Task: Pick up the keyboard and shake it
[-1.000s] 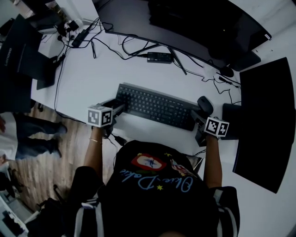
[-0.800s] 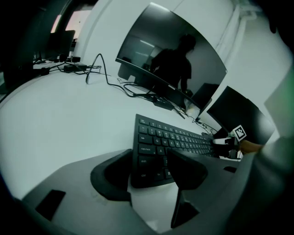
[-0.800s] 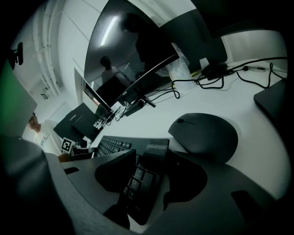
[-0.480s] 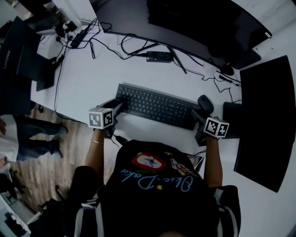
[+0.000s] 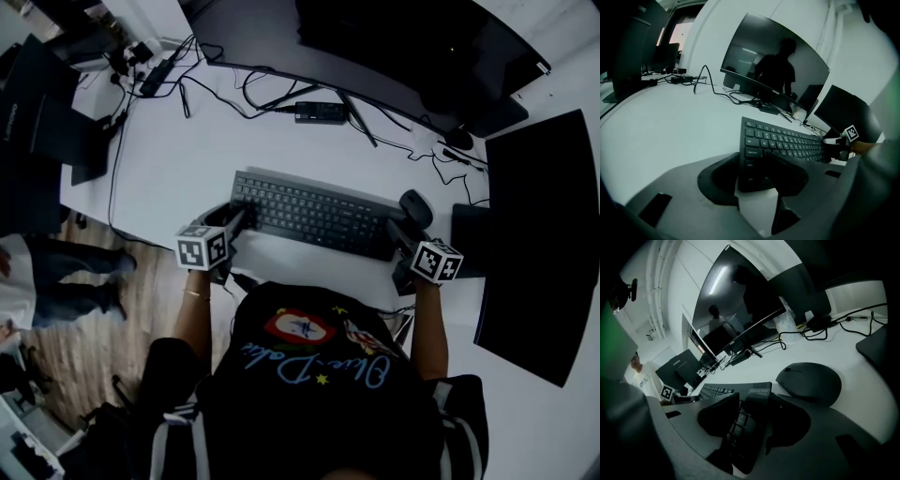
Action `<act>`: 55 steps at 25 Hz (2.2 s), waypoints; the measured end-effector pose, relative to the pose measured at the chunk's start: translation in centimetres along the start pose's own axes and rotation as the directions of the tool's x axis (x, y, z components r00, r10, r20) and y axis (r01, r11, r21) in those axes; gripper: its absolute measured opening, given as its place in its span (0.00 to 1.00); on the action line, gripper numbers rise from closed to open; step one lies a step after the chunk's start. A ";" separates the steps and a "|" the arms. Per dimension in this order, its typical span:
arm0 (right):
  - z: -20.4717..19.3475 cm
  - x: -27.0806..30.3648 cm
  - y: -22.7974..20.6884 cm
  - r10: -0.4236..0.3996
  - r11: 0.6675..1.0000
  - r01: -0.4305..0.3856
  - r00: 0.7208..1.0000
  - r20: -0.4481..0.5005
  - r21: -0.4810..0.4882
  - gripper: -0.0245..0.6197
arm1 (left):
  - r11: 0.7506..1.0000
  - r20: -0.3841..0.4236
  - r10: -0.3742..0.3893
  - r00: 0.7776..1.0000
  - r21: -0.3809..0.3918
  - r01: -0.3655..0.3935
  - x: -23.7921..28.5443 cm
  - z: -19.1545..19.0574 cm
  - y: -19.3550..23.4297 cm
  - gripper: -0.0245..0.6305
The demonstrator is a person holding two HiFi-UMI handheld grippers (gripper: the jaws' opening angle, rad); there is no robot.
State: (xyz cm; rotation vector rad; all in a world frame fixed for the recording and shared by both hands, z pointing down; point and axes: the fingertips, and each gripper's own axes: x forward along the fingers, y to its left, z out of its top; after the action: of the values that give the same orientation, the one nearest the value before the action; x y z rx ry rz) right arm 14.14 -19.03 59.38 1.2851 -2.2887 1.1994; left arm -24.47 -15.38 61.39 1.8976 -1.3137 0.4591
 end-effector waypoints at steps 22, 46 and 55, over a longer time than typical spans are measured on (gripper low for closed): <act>5.8 -3.5 3.1 0.048 0.994 -0.021 0.969 0.243 -0.111 0.29 | 0.997 0.253 -0.016 0.967 0.080 -0.004 -3.2 6.0 -2.4 0.27; 14.7 -10.7 10.0 0.175 0.943 0.008 0.839 0.516 -0.333 0.29 | 0.981 0.565 -0.062 0.823 0.187 -0.055 -10.8 14.6 -6.9 0.26; 16.8 -13.0 13.1 0.236 0.905 0.033 0.789 0.567 -0.423 0.29 | 0.984 0.624 -0.063 0.779 0.170 -0.056 -12.0 15.6 -7.1 0.26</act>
State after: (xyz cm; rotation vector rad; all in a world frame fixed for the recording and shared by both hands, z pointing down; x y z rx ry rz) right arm 13.95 -20.63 34.50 1.5367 -2.8742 0.2634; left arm -24.84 -18.46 40.68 2.3173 -1.7326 -0.0960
